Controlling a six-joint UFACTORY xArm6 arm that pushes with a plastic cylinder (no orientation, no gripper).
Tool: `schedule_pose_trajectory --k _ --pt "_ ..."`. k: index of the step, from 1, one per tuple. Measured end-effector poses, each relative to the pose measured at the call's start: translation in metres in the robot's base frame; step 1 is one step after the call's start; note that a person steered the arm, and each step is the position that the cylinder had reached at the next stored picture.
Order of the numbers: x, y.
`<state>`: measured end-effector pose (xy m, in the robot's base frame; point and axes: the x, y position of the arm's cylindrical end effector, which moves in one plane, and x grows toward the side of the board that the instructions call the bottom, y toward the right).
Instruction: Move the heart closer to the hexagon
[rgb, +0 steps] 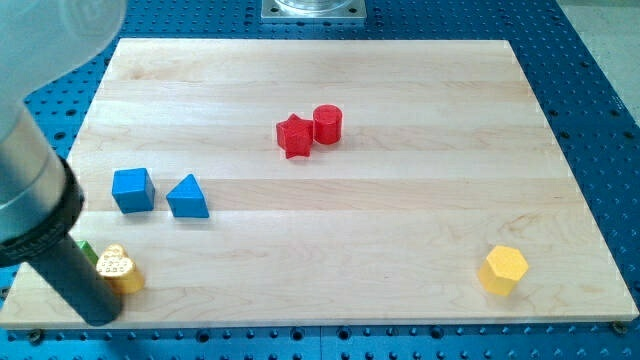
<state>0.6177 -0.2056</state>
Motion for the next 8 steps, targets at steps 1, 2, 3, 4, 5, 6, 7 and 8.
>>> schedule_pose_trajectory --k 1,2,3,4,5,6,7,8 --pt "-0.006 0.011" --pt "-0.023 0.036" --pt "-0.031 0.059" --pt "-0.026 0.098" --pt "-0.012 0.019" --pt "-0.02 -0.004" --pt "-0.063 0.008" --pt "-0.071 0.033"
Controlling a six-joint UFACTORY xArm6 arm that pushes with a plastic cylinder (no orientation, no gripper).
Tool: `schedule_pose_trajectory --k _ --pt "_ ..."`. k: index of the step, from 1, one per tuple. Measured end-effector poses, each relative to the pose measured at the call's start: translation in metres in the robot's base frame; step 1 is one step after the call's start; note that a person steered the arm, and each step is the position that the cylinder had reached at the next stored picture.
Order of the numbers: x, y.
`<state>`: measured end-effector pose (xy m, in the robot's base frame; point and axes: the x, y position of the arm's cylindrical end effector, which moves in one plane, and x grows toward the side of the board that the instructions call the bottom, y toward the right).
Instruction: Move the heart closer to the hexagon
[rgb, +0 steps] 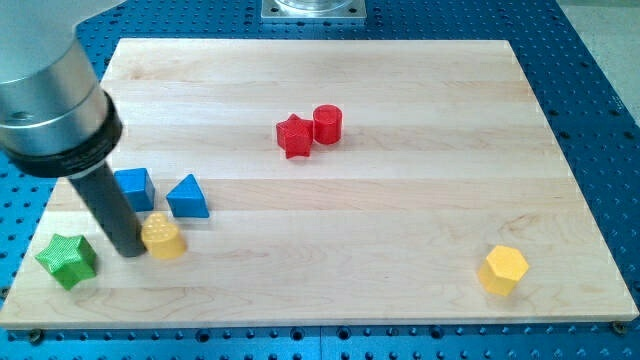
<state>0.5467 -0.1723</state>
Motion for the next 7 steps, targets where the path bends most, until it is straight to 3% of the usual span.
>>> schedule_pose_trajectory --k 1,2,3,5,6,7 --pt "0.005 0.131" --pt "0.01 0.181" --pt "-0.001 0.143" --pt "-0.013 0.27" --pt "-0.065 0.27" --pt "-0.055 0.304"
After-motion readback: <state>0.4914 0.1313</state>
